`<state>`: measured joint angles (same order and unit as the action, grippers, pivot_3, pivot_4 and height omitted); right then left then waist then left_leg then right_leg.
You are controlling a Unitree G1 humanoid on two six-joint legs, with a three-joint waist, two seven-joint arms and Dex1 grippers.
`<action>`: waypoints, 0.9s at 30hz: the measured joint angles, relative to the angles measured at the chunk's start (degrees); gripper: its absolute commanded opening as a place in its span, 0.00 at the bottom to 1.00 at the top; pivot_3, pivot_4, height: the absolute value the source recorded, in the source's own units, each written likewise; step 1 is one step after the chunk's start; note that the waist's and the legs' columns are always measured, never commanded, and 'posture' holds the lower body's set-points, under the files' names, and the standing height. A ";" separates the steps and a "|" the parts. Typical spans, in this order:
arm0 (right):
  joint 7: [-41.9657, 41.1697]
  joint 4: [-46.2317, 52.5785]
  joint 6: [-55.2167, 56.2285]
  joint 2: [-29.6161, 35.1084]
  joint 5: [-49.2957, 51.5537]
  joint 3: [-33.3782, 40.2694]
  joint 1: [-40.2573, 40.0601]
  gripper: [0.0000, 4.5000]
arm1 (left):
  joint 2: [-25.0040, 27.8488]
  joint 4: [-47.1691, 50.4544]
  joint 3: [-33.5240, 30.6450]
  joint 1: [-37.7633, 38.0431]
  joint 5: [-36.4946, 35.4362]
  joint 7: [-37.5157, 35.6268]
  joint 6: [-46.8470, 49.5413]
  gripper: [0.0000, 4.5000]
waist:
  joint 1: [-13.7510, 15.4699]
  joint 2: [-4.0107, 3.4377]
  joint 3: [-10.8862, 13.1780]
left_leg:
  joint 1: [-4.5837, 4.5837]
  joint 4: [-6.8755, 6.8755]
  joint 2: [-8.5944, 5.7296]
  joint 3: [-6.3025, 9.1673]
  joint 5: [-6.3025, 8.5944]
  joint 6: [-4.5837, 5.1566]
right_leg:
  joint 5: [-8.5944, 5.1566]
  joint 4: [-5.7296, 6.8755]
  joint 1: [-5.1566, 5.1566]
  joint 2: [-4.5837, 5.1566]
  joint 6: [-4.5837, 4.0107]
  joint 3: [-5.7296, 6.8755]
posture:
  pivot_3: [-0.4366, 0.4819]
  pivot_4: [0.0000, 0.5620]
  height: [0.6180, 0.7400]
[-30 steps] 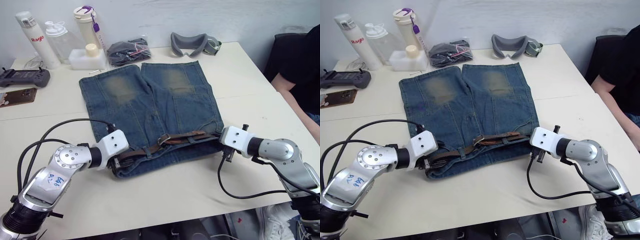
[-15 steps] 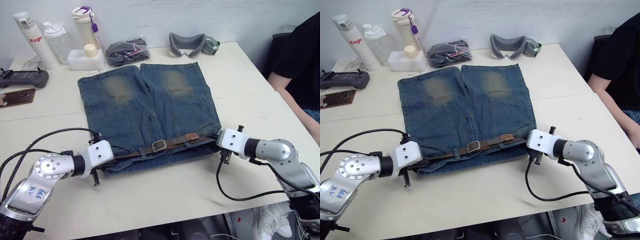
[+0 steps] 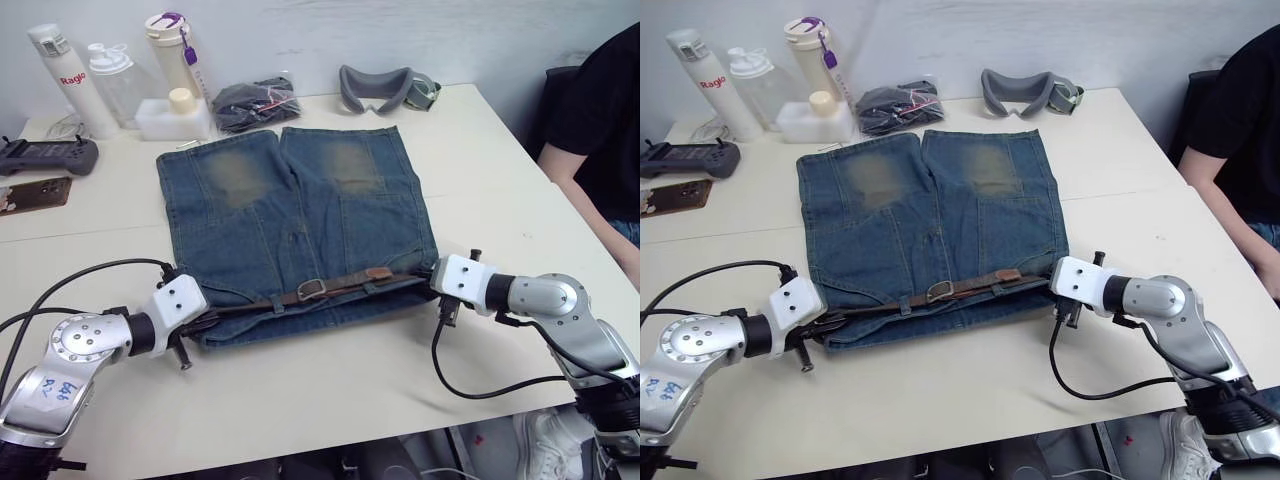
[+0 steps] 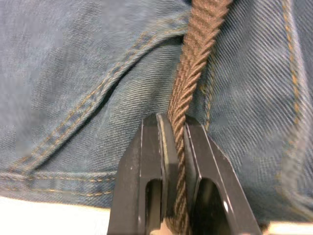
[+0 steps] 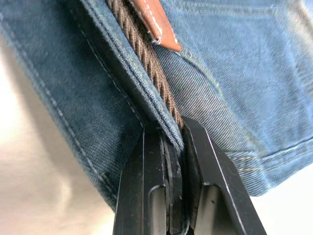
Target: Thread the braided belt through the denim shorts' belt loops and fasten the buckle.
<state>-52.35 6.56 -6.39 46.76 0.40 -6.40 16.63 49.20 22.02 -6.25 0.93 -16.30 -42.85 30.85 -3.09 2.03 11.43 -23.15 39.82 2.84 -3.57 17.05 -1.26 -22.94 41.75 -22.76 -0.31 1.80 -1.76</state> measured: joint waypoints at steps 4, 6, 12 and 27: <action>-0.55 0.76 -0.60 0.19 0.77 0.68 -0.57 0.56 | -0.28 -0.16 -0.87 -1.55 -2.19 -0.17 4.15 0.65 | 0.05 0.00 0.00 | 0.00 0.01 -0.01 0.01 0.00 0.00 | 0.00 0.01 0.00 0.00 0.01 0.00 | 0.48 0.27 0.51; -1.65 2.53 -1.82 0.64 2.08 1.34 -0.92 0.78 | -0.12 -0.13 -1.81 -1.56 -3.86 -1.44 5.57 0.85 | 0.04 0.00 0.00 | -0.01 0.00 0.00 0.02 0.00 -0.01 | 0.00 0.00 0.00 0.00 0.01 0.02 | 0.48 0.27 0.51; -9.03 10.31 -19.77 4.91 17.73 7.61 -1.21 1.00 | 5.26 2.15 -6.39 -0.96 -13.96 -10.74 12.15 1.00 | -0.09 0.00 0.02 | 0.02 -0.03 0.04 0.03 0.00 -0.03 | 0.00 -0.02 0.02 0.00 0.00 0.07 | 0.48 0.27 0.51; -0.47 -0.41 -25.91 -2.79 21.13 11.08 7.78 1.00 | -0.72 -2.32 -16.05 -13.12 -25.98 -1.08 23.80 1.00 | -1.10 -0.33 0.20 | -0.96 -1.40 -1.78 3.31 -1.71 -0.13 | -0.11 -1.00 1.16 1.97 -0.05 3.90 | 0.48 0.27 0.54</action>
<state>-52.82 6.15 -32.31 43.97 21.53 4.68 24.41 48.48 19.70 -22.30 -12.20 -42.28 -43.93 54.65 -4.19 1.70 11.63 -24.11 38.42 1.06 -0.26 15.34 -1.38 -23.05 40.75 -21.60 1.66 1.75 2.15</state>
